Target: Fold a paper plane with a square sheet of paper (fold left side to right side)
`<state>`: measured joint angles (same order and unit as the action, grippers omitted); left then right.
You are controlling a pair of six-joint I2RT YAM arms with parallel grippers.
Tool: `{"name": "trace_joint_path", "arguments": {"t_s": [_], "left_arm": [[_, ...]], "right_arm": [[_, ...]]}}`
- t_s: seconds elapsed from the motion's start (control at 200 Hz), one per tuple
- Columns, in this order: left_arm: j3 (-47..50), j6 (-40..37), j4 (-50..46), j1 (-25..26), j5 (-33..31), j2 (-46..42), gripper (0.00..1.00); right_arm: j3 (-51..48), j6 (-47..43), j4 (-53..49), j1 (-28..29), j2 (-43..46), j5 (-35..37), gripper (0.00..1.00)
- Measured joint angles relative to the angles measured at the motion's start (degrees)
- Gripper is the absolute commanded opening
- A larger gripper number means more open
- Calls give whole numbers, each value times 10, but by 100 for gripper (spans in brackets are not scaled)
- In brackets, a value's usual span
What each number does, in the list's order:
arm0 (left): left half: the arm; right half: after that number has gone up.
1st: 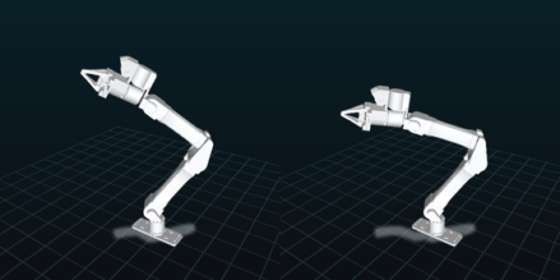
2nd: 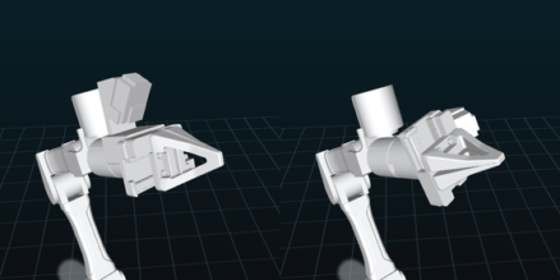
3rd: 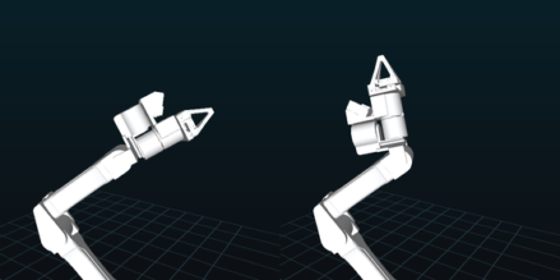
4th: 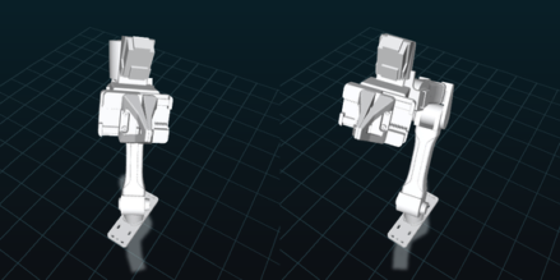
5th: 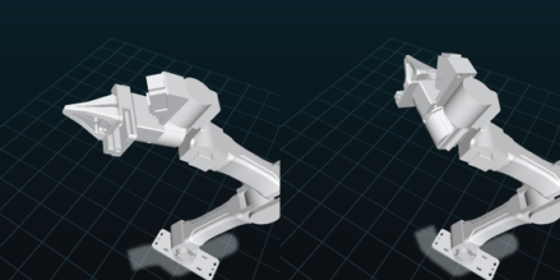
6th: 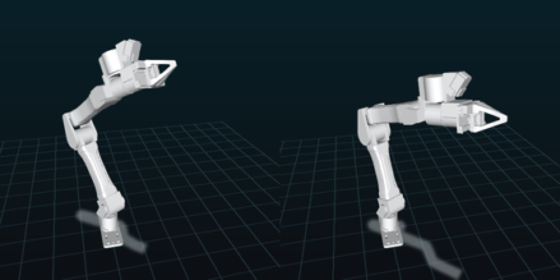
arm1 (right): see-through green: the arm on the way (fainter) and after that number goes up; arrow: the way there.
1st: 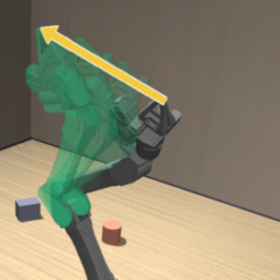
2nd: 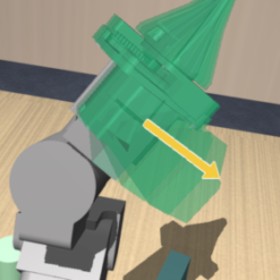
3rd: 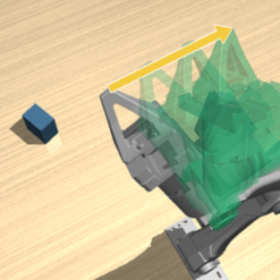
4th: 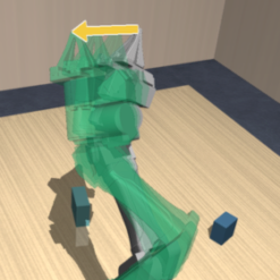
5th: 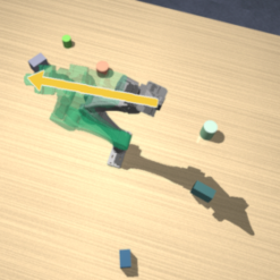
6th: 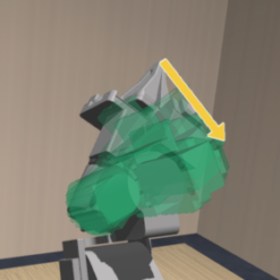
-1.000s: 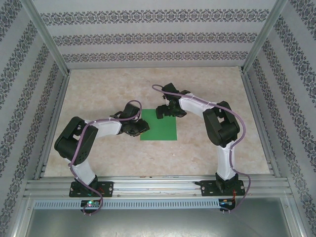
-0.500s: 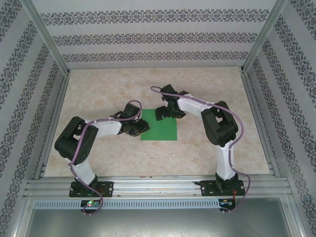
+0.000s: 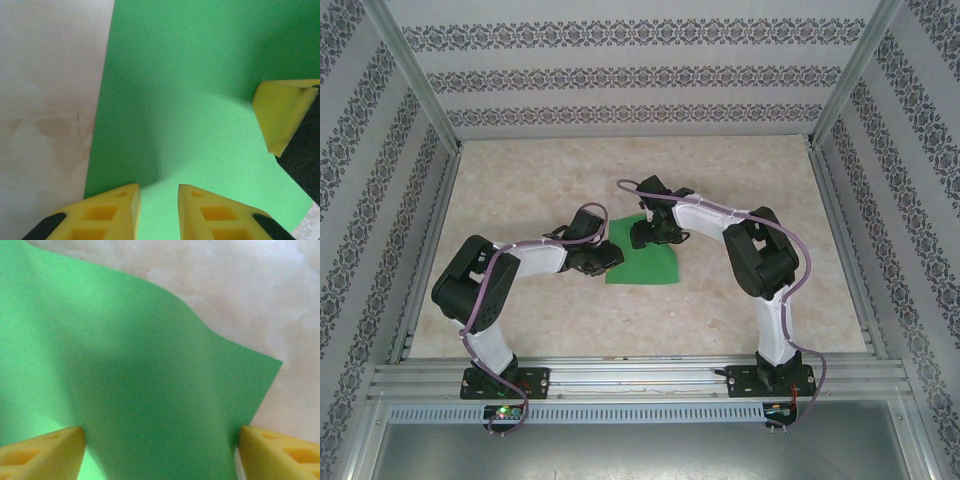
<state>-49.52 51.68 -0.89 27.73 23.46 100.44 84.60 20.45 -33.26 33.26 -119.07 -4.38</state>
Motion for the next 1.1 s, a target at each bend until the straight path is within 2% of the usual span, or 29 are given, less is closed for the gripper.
{"name": "trace_joint_path", "arguments": {"t_s": [0.425, 0.595, 0.764, 0.969, 1.099], "left_arm": [[7, 15, 23, 0, 13, 0, 29], [12, 14, 26, -1, 16, -7, 34], [25, 2, 19, -14, 15, -70, 48], [39, -50, 3, -71, 19, -190, 72], [62, -91, 7, -111, 52, -258, 83]], "right_arm": [[0, 7, 0, 1, 0, -73, 53], [-16, 11, 8, 2, 8, -117, 41], [-56, 14, 33, -21, 39, -176, 36], [-115, 14, 93, -74, 97, -276, 34], [-155, 4, 133, -108, 146, -349, 32]]}}
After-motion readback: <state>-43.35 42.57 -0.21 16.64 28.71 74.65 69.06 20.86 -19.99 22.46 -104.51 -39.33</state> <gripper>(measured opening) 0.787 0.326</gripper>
